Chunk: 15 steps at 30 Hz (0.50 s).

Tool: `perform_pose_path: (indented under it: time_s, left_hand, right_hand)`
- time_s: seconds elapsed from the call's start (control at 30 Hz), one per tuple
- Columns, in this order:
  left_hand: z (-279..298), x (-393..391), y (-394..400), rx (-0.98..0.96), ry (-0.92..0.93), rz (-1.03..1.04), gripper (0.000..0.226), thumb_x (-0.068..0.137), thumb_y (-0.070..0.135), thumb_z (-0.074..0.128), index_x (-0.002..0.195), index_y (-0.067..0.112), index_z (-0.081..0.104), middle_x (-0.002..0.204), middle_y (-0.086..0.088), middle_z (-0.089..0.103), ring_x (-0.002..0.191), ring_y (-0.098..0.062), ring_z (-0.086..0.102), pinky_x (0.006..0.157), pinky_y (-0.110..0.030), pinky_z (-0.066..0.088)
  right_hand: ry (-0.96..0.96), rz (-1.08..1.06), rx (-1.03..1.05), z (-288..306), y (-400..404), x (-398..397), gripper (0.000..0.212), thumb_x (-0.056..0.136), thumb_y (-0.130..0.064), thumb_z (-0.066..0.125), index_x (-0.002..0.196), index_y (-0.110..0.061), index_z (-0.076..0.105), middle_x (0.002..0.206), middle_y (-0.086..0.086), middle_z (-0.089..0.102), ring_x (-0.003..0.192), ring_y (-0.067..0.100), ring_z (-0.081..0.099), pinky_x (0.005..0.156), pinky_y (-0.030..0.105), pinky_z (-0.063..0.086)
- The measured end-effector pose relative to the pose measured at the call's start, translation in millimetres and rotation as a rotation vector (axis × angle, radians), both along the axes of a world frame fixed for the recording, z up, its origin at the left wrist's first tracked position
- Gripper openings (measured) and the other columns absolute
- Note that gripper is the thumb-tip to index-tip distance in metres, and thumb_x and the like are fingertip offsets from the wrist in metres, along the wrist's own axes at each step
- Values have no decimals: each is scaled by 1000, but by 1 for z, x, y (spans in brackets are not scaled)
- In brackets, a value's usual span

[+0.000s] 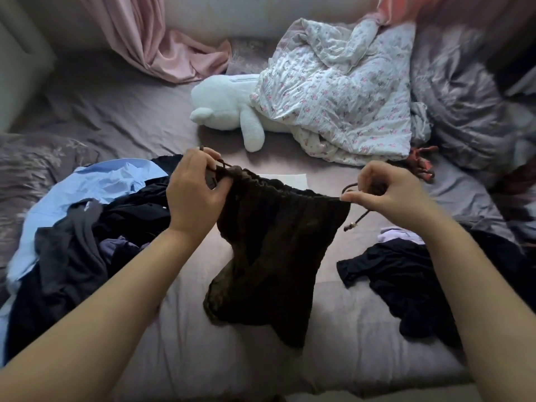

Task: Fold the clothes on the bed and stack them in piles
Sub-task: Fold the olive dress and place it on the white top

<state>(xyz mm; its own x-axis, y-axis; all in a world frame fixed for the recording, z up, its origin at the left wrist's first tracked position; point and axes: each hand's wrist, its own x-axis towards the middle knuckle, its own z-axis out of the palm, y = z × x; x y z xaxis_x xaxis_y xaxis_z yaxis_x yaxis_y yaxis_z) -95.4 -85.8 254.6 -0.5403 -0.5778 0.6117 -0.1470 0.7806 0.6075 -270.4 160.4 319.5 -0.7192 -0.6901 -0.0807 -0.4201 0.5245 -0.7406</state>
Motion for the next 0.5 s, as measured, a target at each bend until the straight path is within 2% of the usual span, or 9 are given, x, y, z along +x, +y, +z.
perform_pose_path:
  time_s: [0.07,0.17,0.23,0.33,0.5]
  left_hand:
    - [15,4,-4,-79,47,15,17,74,9,61,82,8,45,91,-10,64,77,-10,50,72,-18,34]
    - [38,7,-3,-258,97,-2,25,73,8,62,83,16,41,93,-6,68,78,-18,55,73,-22,36]
    - [51,7,0,-383,110,-31,25,76,12,64,84,16,40,98,-7,69,84,-23,57,75,-30,40]
    - [69,2,0,-427,106,-38,30,75,15,68,85,16,40,102,-10,67,91,-24,56,79,-32,39]
    - [93,0,-4,-503,102,-14,34,74,19,72,87,15,41,103,-11,66,97,-23,52,90,-29,34]
  right_hand:
    - [37,68,123,22,5,0,36,57,-56,73,77,-27,67,55,-6,50,50,6,42,56,24,34]
    - [90,155,300,52,11,2,34,62,-67,62,87,-44,68,52,-7,50,47,5,43,55,25,35]
    - [153,184,390,65,11,2,24,75,-61,61,78,-39,70,49,-6,51,45,7,41,54,29,34]
    - [197,186,371,81,11,2,34,88,-48,58,62,-27,63,46,-4,45,47,14,39,54,31,34]
    - [230,142,242,101,18,0,37,94,-41,50,68,-16,56,59,6,51,56,19,46,64,43,44]
